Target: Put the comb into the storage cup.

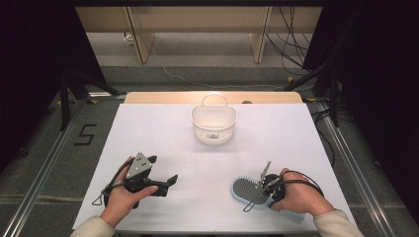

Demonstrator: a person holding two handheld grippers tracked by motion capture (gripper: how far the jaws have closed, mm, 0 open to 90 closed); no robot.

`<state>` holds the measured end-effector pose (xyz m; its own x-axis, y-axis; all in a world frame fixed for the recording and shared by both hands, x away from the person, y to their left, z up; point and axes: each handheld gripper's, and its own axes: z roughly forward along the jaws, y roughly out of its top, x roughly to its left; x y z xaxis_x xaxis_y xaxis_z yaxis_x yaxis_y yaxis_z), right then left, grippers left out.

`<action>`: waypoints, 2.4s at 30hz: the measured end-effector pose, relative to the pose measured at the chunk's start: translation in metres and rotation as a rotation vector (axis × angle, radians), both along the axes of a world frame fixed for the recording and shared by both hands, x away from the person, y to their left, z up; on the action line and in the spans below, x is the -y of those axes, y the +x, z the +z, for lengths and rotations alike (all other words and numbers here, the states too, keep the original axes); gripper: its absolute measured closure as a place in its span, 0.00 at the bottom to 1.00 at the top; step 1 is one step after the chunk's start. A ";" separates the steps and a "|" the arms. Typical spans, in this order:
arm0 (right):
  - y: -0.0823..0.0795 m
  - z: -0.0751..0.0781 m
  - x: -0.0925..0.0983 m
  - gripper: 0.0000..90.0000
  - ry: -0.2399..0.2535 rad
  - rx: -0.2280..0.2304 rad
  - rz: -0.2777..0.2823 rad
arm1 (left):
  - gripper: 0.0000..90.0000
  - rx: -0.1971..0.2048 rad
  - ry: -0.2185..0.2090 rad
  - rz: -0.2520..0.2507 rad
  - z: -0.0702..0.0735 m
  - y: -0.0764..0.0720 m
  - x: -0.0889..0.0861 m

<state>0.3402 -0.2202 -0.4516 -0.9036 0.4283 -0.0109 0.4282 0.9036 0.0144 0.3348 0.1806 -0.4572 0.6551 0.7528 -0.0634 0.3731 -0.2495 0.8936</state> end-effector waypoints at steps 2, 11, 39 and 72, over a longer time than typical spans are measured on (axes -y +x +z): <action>0.000 0.000 0.000 0.78 0.003 0.002 0.001 | 0.00 0.000 0.000 0.000 0.000 0.000 0.000; -0.001 0.000 0.002 0.78 0.020 0.012 0.004 | 0.00 -0.001 -0.002 0.001 0.000 0.000 0.000; -0.004 0.004 0.012 0.78 0.088 0.037 -0.009 | 0.00 -0.002 -0.004 0.003 0.000 0.000 0.000; -0.011 0.022 0.033 0.78 0.352 0.208 -0.121 | 0.00 0.001 0.000 0.006 0.000 0.000 -0.001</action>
